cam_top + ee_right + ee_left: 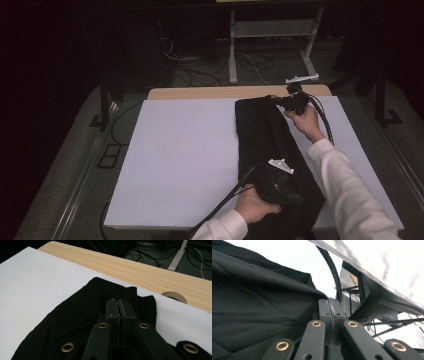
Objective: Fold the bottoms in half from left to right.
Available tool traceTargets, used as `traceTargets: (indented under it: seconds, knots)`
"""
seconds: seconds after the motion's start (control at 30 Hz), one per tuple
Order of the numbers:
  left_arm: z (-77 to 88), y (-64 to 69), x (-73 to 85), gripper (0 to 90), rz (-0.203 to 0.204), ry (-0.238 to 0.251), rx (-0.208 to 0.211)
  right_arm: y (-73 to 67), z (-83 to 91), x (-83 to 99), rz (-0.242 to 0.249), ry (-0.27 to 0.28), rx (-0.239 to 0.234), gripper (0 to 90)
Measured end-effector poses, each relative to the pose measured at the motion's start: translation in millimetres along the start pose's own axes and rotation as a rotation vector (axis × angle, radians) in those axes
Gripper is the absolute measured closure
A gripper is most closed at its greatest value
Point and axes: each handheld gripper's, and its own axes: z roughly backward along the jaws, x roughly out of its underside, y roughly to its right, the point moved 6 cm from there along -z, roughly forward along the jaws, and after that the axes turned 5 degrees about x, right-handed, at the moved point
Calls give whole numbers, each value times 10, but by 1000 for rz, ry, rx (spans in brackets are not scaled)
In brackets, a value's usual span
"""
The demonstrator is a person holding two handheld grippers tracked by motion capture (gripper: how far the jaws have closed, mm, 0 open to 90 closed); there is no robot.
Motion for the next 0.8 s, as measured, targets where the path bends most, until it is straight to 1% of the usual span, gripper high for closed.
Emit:
traceTargets:
  seconds: [0.17, 0.23, 0.3, 0.43, 0.6, 0.8]
  knots:
    - [-132, -21, -63, 893, 9, -9, 9, 62, 11, 8, 10, -13, 9, 865]
    - [-148, -27, -73, 893, 7, -10, 10, 86, 12, 7, 11, -15, 11, 865]
    - [-175, -34, -96, 893, 20, 4, 20, 101, 8, 9, 16, -18, 13, 865]
    - [-229, -74, -123, 893, 31, 0, 14, 117, 4, -1, 16, -22, 11, 865]
    - [-332, -104, -155, 893, 44, -5, 7, 122, 2, -2, 34, -29, 12, 865]
    - [-406, -118, -189, 893, 50, -6, 12, 133, 10, 3, 45, -32, 15, 865]
